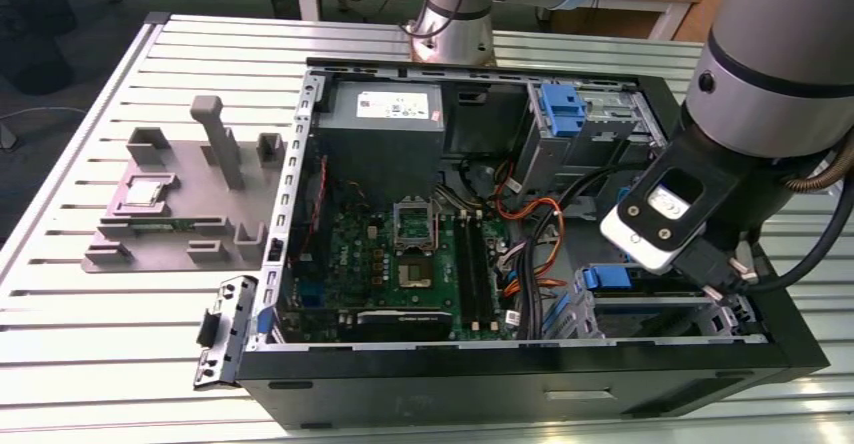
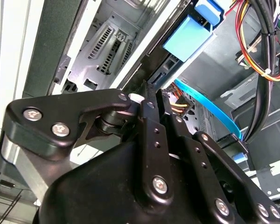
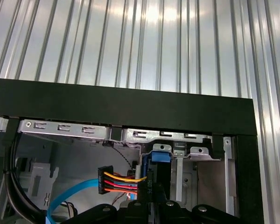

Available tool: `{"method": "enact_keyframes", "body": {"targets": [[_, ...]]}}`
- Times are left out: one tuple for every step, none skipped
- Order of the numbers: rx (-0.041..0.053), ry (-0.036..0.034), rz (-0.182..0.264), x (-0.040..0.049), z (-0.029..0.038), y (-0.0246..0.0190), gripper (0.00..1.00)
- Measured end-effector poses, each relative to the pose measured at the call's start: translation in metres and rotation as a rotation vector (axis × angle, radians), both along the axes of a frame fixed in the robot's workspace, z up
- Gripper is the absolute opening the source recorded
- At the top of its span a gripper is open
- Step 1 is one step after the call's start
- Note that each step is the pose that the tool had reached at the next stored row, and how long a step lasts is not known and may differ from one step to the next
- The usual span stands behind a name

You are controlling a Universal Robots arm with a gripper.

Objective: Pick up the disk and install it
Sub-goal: 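Insert the first disk wire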

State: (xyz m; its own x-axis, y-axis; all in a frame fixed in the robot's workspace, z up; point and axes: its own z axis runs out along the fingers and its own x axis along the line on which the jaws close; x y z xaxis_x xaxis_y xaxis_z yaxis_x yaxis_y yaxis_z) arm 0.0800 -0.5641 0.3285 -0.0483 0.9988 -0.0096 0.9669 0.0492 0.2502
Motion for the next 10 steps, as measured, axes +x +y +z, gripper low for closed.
{"method": "enact_keyframes", "body": {"targets": [[-0.0001,0.0000,0.000,0.0000,-0.0002,0.0000,0.17],[-0.0002,0.0000,-0.001,0.0000,-0.0003,0.0000,0.17],[-0.0001,0.0000,-0.002,0.0000,-0.0005,0.0000,0.17],[0.0000,0.0000,-0.003,0.0000,-0.0006,0.0000,0.17],[0.0000,0.0000,-0.004,0.0000,-0.0008,0.0000,0.17],[0.0000,0.0000,-0.005,0.0000,-0.0008,0.0000,0.17],[0.0000,0.0000,-0.006,0.0000,-0.0009,0.0000,0.17],[0.0001,0.0000,-0.008,0.0000,-0.0009,0.0000,0.17],[0.0001,0.0000,-0.009,0.0000,-0.0009,0.0001,0.17],[0.0003,-0.0001,-0.011,0.0000,-0.0010,0.0003,0.17]]}}
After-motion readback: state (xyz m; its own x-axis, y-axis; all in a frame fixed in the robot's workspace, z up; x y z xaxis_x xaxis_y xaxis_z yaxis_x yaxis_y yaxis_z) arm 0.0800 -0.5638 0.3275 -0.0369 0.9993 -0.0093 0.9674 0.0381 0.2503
